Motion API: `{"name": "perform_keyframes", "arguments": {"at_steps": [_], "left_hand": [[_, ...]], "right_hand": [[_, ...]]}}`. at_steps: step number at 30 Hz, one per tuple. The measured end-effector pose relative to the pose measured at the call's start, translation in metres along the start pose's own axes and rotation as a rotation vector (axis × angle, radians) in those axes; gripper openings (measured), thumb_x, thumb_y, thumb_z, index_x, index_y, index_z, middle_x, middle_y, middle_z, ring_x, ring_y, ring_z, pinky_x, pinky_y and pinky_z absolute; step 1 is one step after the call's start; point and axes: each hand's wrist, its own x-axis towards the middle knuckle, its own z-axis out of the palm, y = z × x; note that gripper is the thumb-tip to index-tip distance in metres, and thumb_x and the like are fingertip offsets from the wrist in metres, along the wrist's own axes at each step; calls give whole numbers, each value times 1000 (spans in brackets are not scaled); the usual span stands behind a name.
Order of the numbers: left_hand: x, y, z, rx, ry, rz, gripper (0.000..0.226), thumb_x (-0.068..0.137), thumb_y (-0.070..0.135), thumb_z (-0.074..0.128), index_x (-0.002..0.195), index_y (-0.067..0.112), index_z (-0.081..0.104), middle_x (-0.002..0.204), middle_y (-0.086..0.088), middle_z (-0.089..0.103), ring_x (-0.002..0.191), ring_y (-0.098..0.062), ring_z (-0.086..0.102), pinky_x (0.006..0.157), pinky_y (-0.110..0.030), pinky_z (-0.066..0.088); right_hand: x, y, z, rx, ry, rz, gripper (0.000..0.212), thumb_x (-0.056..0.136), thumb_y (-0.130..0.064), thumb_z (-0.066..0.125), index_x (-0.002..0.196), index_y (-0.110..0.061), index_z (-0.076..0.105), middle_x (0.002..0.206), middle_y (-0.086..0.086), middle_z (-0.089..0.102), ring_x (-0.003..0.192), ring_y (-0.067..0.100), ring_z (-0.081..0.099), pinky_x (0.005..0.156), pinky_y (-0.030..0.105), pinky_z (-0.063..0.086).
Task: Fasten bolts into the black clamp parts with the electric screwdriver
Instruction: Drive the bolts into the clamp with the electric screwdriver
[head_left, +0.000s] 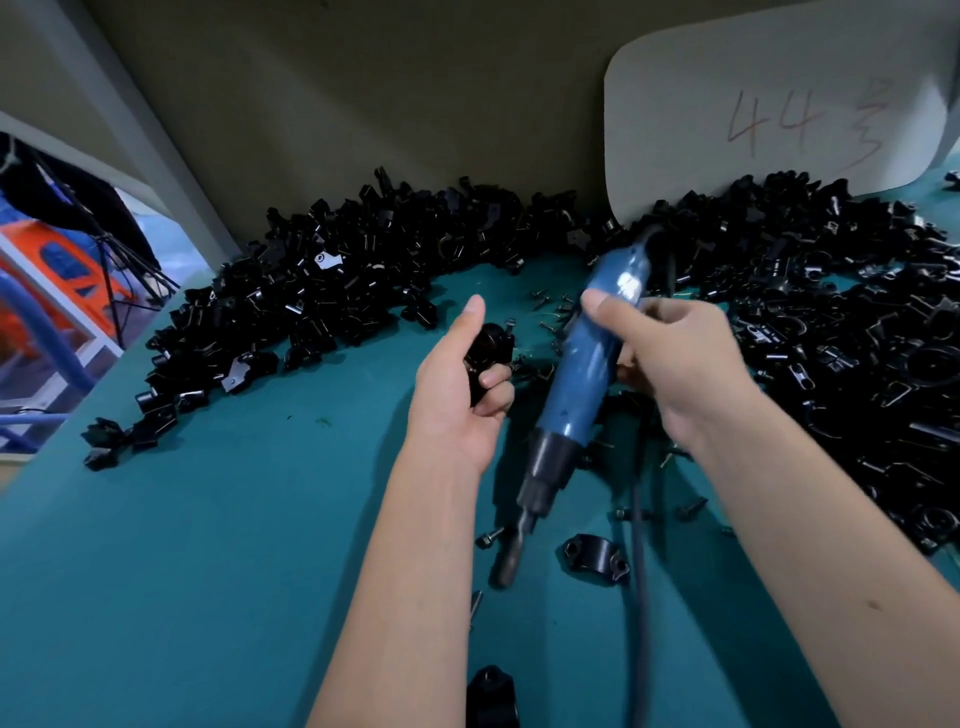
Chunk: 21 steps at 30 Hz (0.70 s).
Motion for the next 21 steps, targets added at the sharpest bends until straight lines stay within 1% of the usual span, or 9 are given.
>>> {"name": "perform_keyframes", "arguments": {"at_steps": [3,6,8,10,12,14,18,20,21], "left_hand": [[-1,-1,-2,-23,-10,-60,25,87,24,81,85,19,57,63,4,46,48,-8,32,39,-18,19],[-2,-1,-3,-72,-47,-89,27,85,20,80,86,17,53,70,1,49,48,-7,34,37,-17,23],[-3,1,-2,-67,-66,-80,24,90,19,74,99,13,52,83,-5,54,49,-7,35,35,-16,24],[-3,3,-1,-73,-108,-113,24,95,23,66,107,10,49,85,-10,57,47,-7,35,33,-15,22],[-2,5,-2,-91,-171,-178,26,97,32,58,97,7,52,80,-10,58,46,-6,34,32,-15,19],[-2,5,-4,-98,-218,-234,32,97,39,53,85,9,51,72,-6,53,44,-6,32,32,-15,16],[-3,4,-8,-105,-308,-322,30,92,42,55,79,15,50,59,7,32,40,-4,24,32,-18,11],[-4,4,-9,-135,-341,-359,30,89,41,56,78,14,50,59,8,29,40,-4,22,31,-18,12],[-4,5,-10,-145,-350,-372,30,89,41,56,78,14,50,59,8,28,40,-4,22,31,-18,12]], "right_hand": [[0,-8,-7,256,22,-22,41,79,-40,88,101,-10,71,89,6,76,79,22,62,81,39,57],[-4,-12,-8,422,74,-33,42,75,-44,85,97,-12,70,80,-2,76,76,17,70,89,40,59],[-5,-14,-7,526,120,8,44,76,-51,80,94,-13,68,74,-3,72,75,18,68,88,39,60],[-4,-15,-9,602,162,76,46,85,-60,72,97,-15,68,74,-2,70,71,18,70,77,38,64],[-3,-16,-13,658,131,101,52,91,-66,63,102,-16,66,74,-2,69,63,14,68,65,31,61],[-1,-19,-14,711,115,79,50,93,-65,61,106,-17,63,78,-1,68,64,14,66,66,29,59],[1,-23,-11,833,142,22,44,102,-55,55,117,-15,62,83,1,71,67,17,67,74,34,61],[1,-22,-12,776,148,-26,47,105,-56,48,127,-16,58,88,4,72,72,21,70,80,41,63],[1,-21,-13,680,159,-68,44,106,-56,43,127,-19,56,92,5,74,77,22,72,80,41,63]]}}
